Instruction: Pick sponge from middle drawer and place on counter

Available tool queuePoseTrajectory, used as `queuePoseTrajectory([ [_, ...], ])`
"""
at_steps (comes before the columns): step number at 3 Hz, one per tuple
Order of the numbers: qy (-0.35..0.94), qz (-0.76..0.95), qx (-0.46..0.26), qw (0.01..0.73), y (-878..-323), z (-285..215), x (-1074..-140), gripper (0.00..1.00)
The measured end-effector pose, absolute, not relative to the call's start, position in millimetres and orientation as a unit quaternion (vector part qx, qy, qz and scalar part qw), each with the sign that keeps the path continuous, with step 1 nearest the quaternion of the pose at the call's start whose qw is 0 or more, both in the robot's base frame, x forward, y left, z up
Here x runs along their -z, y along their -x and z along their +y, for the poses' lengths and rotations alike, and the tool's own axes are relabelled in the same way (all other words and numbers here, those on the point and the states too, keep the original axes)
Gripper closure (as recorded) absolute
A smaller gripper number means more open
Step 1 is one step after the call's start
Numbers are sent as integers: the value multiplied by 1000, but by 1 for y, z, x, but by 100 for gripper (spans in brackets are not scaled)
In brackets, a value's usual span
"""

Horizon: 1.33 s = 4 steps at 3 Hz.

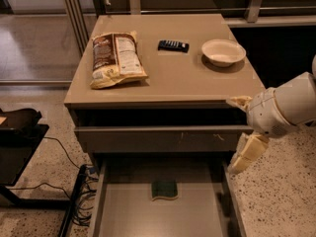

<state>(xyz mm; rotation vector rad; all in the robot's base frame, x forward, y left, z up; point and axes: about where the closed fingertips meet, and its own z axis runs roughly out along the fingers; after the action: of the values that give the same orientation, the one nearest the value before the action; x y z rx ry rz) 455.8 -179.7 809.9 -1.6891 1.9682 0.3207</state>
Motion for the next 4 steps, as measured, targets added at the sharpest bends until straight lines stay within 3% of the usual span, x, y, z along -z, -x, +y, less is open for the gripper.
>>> queuePoseTrajectory([
  [2,628,696,-225,266,-430,-130,-693,0],
  [4,634,672,-254,288,-396,-102,-600,0],
])
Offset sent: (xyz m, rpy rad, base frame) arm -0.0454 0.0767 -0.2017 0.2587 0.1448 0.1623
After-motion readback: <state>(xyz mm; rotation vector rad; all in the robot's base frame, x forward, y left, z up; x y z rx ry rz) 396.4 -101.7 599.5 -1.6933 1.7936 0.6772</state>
